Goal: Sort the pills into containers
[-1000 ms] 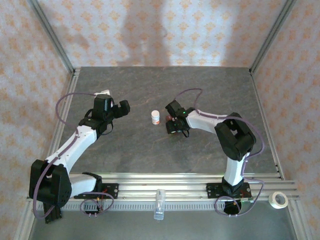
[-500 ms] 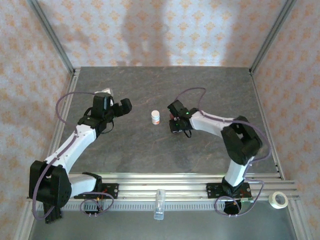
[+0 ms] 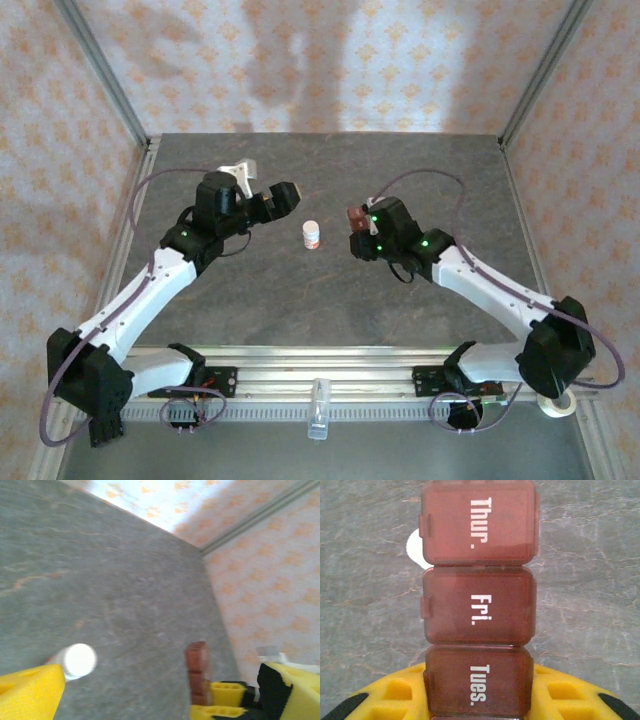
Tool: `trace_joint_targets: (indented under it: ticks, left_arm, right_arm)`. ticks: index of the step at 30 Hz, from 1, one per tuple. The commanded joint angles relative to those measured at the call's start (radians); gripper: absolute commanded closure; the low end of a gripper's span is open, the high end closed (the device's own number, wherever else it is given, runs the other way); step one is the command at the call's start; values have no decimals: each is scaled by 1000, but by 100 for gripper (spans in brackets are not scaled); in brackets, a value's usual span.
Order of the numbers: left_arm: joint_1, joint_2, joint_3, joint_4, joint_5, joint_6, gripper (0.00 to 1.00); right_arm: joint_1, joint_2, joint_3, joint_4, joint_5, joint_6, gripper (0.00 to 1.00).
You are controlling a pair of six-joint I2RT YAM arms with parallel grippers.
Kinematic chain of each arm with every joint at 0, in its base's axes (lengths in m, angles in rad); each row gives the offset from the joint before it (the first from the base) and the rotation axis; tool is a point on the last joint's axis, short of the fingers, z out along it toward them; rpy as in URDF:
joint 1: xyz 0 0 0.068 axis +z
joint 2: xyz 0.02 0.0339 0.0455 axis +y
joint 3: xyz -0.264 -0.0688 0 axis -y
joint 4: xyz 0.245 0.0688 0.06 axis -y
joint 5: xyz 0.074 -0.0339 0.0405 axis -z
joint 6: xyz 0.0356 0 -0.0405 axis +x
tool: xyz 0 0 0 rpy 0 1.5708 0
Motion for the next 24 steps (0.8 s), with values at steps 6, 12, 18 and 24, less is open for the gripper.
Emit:
trace_joint_targets:
  ticks: [6,12,18,24]
  left_arm:
    - [-127,85,24,176,57,-153,0]
    - [-180,136,3,278,64,-221,0]
    - [-200,176,-11,355,71,-276,0]
    - [-214,198,-4,374,73,-287,0]
  right_arm:
    - [-4,-45,-17,49,-116,38,65]
    - [-4,-24,-16,103,-153,81,66]
    - [-1,0,-7,130,-166,101,66]
    - [3,11,-4,140,-166,107,66]
